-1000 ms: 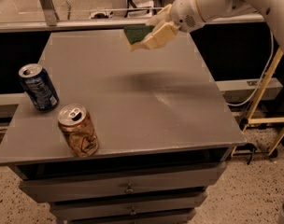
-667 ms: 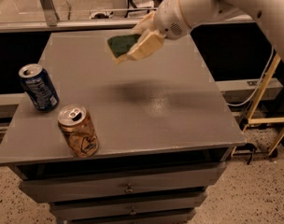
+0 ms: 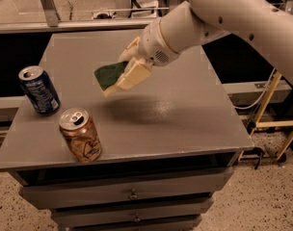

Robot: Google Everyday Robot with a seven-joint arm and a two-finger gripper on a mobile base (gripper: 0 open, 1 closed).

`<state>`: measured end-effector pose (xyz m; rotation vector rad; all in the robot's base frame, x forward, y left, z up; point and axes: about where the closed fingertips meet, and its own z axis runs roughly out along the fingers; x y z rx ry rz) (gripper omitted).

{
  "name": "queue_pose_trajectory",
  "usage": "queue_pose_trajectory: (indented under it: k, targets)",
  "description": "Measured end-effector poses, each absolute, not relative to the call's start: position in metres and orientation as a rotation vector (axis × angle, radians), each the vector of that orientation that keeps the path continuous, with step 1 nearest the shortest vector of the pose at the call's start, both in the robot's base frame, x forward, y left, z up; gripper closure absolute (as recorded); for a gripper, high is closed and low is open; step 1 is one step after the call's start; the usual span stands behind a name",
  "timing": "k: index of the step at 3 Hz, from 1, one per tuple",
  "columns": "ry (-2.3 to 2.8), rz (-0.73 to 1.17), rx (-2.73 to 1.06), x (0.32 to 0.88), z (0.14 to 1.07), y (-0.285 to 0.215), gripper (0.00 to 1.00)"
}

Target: Move sponge near orange can

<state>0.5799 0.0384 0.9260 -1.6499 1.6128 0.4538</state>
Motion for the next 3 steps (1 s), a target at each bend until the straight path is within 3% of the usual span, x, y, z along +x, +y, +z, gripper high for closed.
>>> queue_pose_trajectory:
  k: [1,2,3]
  targets:
    - [1.63,0.542,-1.652,0.57,0.911,0.034,0.84]
    - [1.639,0.567,-1.652,0.562,0.901,0.026,0.59]
    - [1.628,0.488,-1.673,0.547,0.897,0.023,0.37]
